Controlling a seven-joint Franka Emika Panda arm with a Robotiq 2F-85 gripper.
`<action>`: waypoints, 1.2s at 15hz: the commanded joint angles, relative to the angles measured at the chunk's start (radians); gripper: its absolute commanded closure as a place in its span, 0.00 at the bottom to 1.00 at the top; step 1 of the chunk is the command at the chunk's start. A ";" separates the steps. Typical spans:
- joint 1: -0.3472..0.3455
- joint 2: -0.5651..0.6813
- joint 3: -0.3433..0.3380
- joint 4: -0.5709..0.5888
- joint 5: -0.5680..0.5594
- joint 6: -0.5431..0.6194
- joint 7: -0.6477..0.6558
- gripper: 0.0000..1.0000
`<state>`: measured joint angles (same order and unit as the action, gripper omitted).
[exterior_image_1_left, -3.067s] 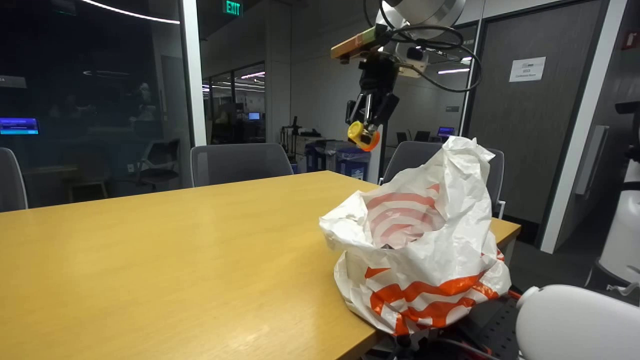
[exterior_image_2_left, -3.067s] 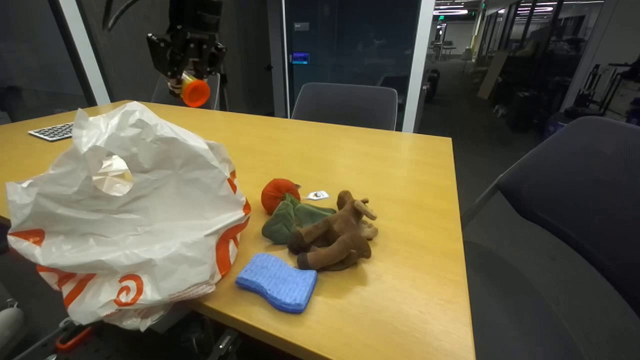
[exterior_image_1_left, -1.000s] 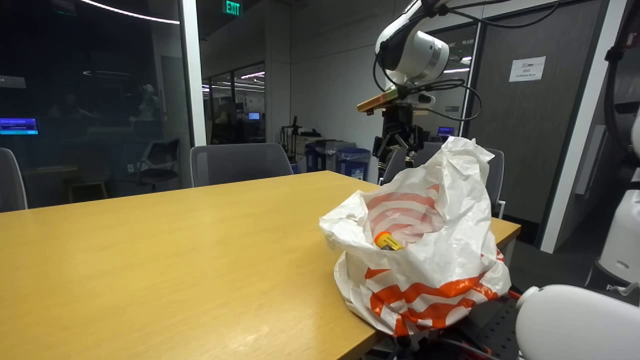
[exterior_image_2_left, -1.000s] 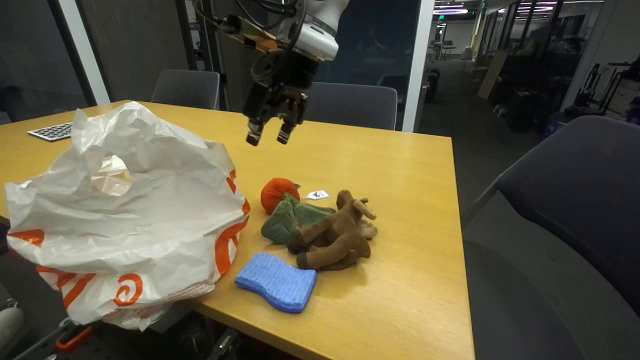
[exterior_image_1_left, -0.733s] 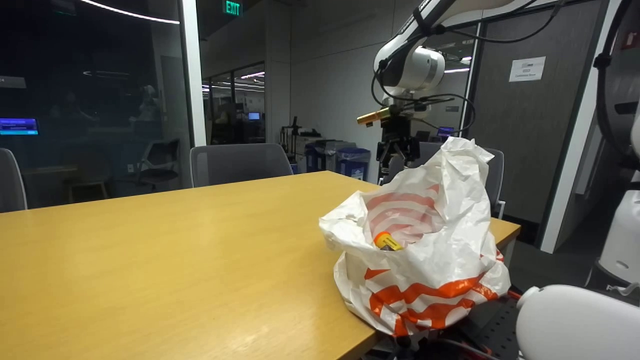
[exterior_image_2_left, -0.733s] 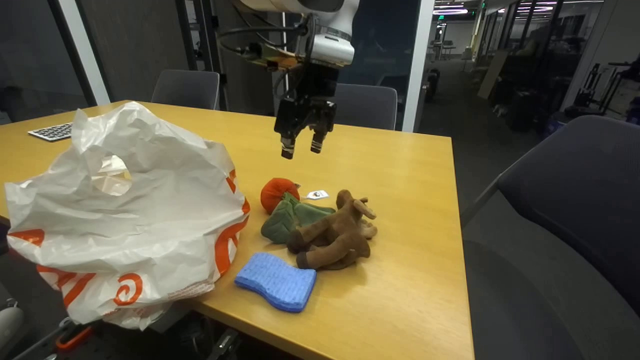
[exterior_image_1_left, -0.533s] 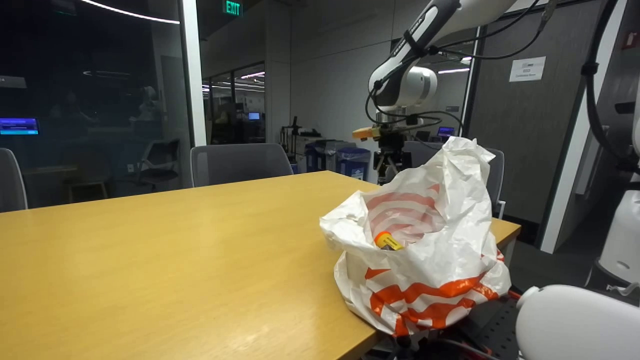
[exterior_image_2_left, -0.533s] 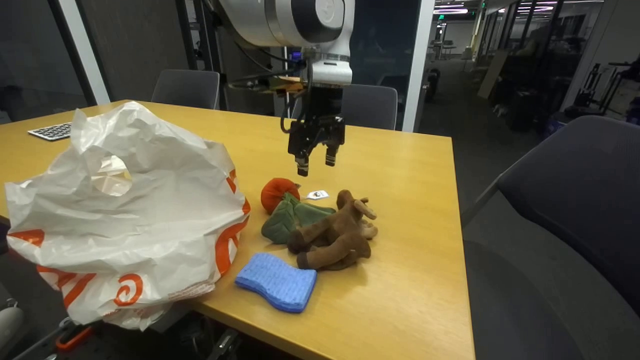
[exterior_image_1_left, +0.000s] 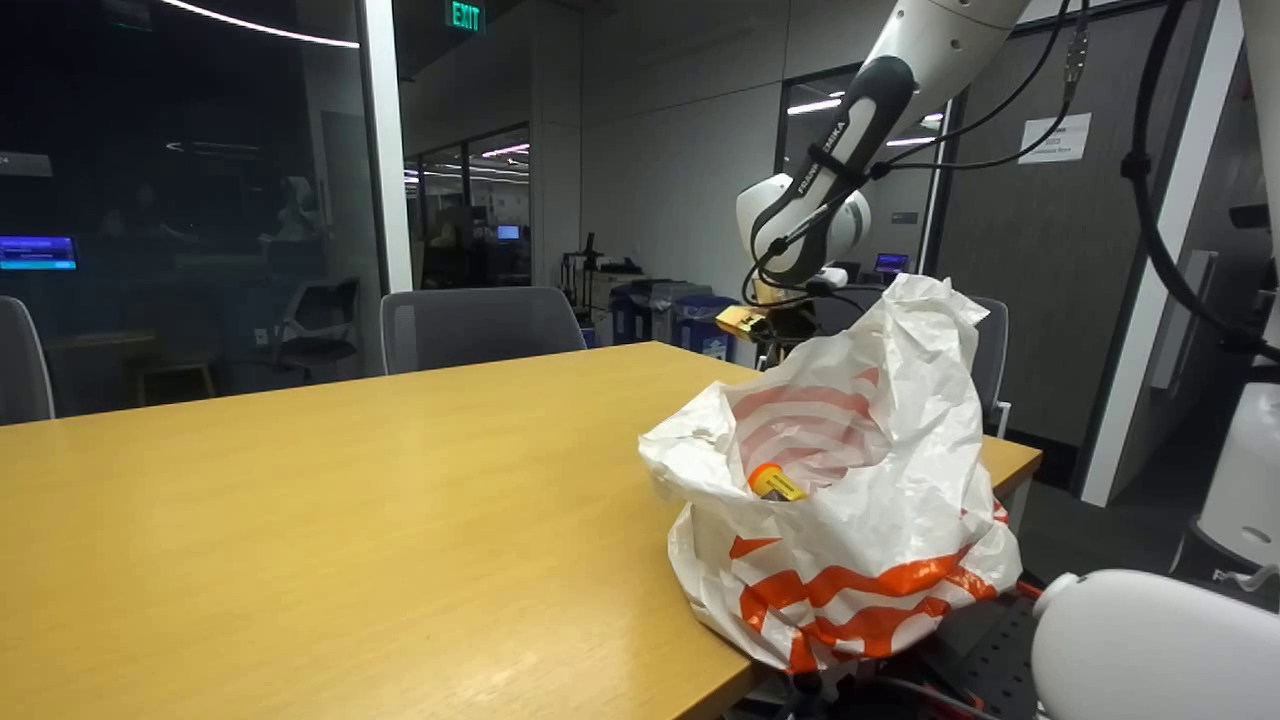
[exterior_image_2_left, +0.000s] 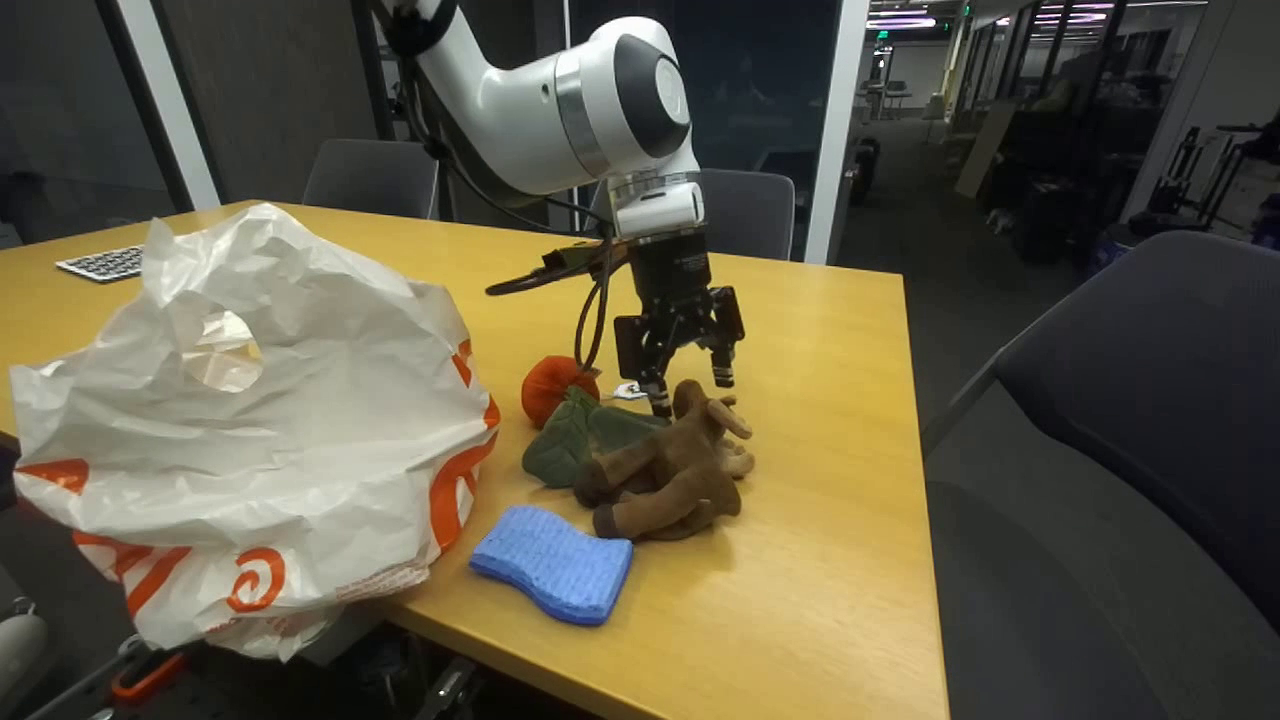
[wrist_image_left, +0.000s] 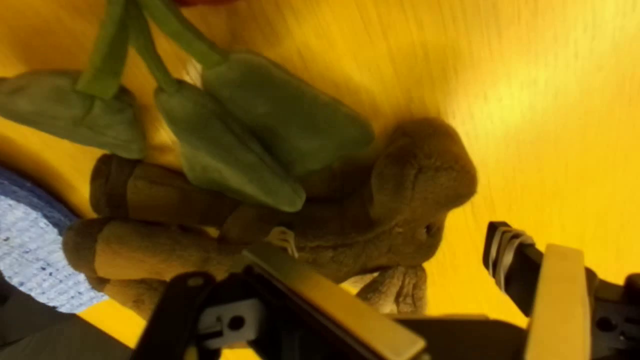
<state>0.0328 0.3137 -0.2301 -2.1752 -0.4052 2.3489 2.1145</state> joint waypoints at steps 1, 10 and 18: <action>0.026 0.007 -0.015 -0.005 -0.075 -0.030 0.130 0.27; 0.037 0.009 -0.007 -0.016 -0.109 -0.012 0.221 0.93; 0.069 -0.215 0.021 -0.123 -0.254 0.036 0.320 0.97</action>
<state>0.0837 0.2538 -0.2295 -2.2005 -0.5725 2.3483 2.3598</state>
